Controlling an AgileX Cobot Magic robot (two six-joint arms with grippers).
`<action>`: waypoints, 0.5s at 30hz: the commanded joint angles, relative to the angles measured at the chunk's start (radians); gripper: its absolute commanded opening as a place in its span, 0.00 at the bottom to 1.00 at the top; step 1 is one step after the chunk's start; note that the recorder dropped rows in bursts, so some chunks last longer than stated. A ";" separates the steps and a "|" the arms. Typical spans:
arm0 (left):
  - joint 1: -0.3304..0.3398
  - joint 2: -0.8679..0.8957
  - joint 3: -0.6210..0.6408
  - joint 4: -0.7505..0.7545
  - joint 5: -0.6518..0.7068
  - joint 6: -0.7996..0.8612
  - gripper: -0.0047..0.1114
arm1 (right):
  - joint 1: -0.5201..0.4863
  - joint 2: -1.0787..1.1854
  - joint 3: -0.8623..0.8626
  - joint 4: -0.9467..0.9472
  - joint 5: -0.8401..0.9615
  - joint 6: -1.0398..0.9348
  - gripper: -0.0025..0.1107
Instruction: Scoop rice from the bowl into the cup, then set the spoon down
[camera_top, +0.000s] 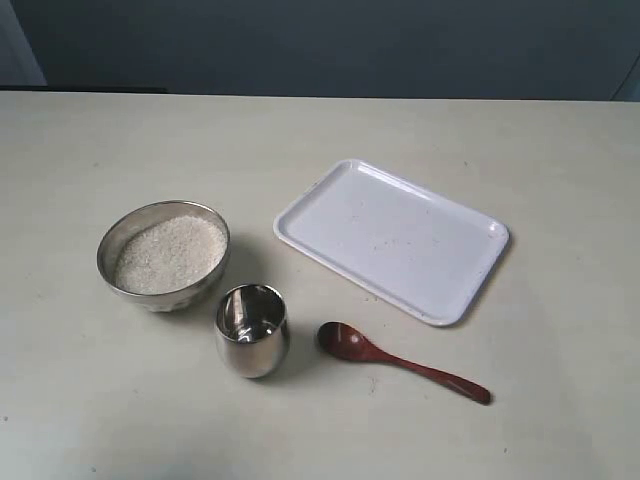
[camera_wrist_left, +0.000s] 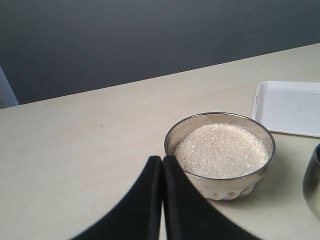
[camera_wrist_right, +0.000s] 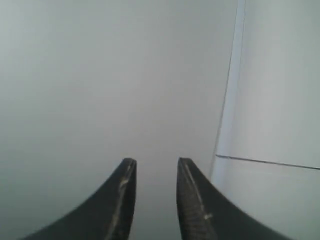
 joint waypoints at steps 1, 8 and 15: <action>-0.005 -0.004 -0.002 0.001 -0.013 -0.006 0.04 | 0.036 0.214 -0.128 0.193 0.377 -0.492 0.28; -0.005 -0.004 -0.002 0.001 -0.013 -0.006 0.04 | 0.170 0.533 -0.248 0.438 0.873 -0.769 0.28; -0.005 -0.004 -0.002 0.001 -0.013 -0.006 0.04 | 0.343 0.782 -0.261 0.652 0.952 -0.762 0.28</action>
